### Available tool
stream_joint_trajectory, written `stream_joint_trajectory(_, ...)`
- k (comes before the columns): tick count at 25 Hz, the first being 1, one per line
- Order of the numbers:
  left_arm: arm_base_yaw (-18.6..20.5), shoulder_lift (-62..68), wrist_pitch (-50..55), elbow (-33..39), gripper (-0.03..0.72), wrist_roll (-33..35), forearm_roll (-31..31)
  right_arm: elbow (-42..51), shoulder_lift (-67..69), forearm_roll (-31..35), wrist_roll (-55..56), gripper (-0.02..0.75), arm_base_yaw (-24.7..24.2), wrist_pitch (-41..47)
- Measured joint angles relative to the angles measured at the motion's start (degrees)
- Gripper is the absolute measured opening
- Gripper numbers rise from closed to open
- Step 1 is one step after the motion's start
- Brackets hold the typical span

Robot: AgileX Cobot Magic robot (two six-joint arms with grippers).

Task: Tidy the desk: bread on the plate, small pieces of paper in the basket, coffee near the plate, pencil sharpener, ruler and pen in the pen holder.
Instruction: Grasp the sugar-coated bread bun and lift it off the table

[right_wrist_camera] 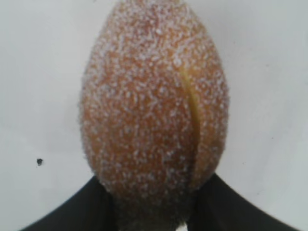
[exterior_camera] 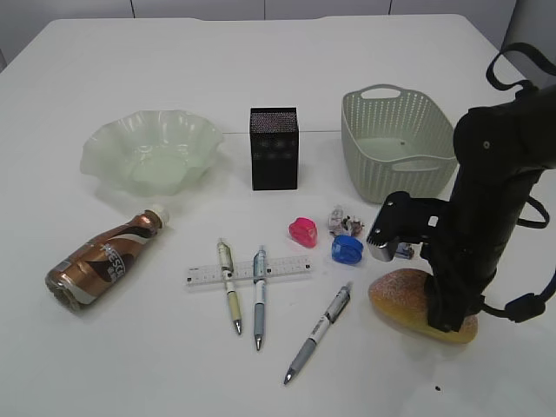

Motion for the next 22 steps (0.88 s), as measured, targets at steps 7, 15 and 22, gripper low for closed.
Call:
stream_joint_trajectory(7, 0.0, 0.0, 0.0, 0.0, 0.559, 0.0, 0.0, -0.1, 0.0, 0.2, 2.4, 0.237, 0.0, 4.4)
stream_joint_trajectory(15, 0.0, 0.0, 0.0, 0.0, 0.559, 0.0, 0.0, -5.1, -0.3, 4.9, 7.0, 0.234, 0.0, 9.9)
stream_joint_trajectory(22, 0.0, 0.0, 0.0, 0.0, 0.559, 0.0, 0.0, -6.5, -5.8, 14.1, 7.0, 0.234, 0.0, 13.0)
